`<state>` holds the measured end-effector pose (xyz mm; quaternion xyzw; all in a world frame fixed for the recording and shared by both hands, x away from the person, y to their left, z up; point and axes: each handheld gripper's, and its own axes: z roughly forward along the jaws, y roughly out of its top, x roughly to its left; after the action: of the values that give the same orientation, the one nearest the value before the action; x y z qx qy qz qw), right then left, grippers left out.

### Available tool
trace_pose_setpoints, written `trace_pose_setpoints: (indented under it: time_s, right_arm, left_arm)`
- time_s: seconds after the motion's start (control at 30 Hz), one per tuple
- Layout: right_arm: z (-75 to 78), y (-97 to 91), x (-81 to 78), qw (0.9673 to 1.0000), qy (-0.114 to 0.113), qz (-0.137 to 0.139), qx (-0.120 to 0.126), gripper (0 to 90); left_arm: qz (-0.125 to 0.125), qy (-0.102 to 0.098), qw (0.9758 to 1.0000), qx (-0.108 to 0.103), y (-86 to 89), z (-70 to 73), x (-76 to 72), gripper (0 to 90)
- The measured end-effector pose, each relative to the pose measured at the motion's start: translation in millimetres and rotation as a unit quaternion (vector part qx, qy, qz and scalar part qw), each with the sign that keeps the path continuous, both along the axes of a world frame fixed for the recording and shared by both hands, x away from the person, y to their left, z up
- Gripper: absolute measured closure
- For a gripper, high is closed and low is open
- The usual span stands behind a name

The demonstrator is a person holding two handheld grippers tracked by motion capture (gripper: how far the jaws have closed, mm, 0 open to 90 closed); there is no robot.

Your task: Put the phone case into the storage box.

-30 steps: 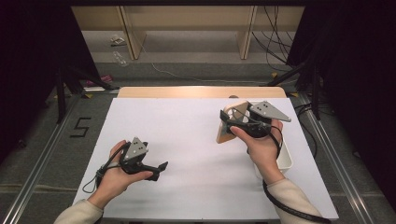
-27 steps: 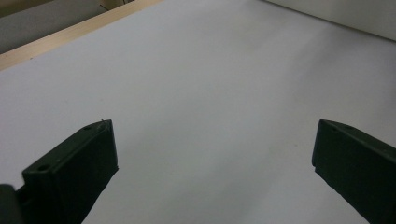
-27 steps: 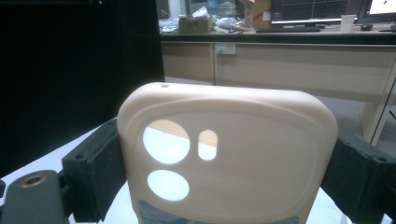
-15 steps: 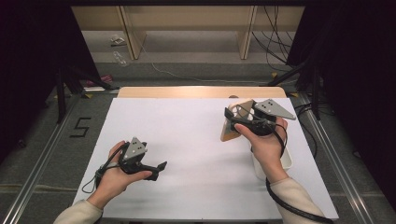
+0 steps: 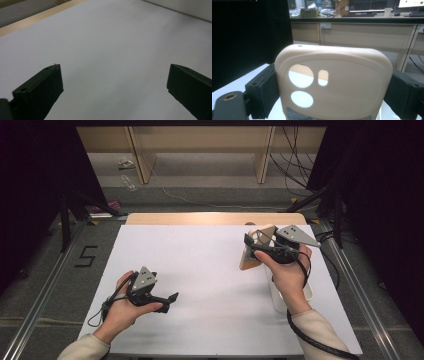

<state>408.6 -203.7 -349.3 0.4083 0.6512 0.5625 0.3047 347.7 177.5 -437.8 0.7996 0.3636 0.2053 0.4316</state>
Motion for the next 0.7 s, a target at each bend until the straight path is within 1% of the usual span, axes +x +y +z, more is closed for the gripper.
trace_pose_setpoints:
  time_s: [0.7]
  right_arm:
    - [5.9, -10.9, 0.9, 0.9998, -0.006, -0.017, 0.006, 12.0]
  left_arm:
    - [0.002, 0.001, 1.0, -0.001, 0.5, -0.4, 0.8, 0.0]
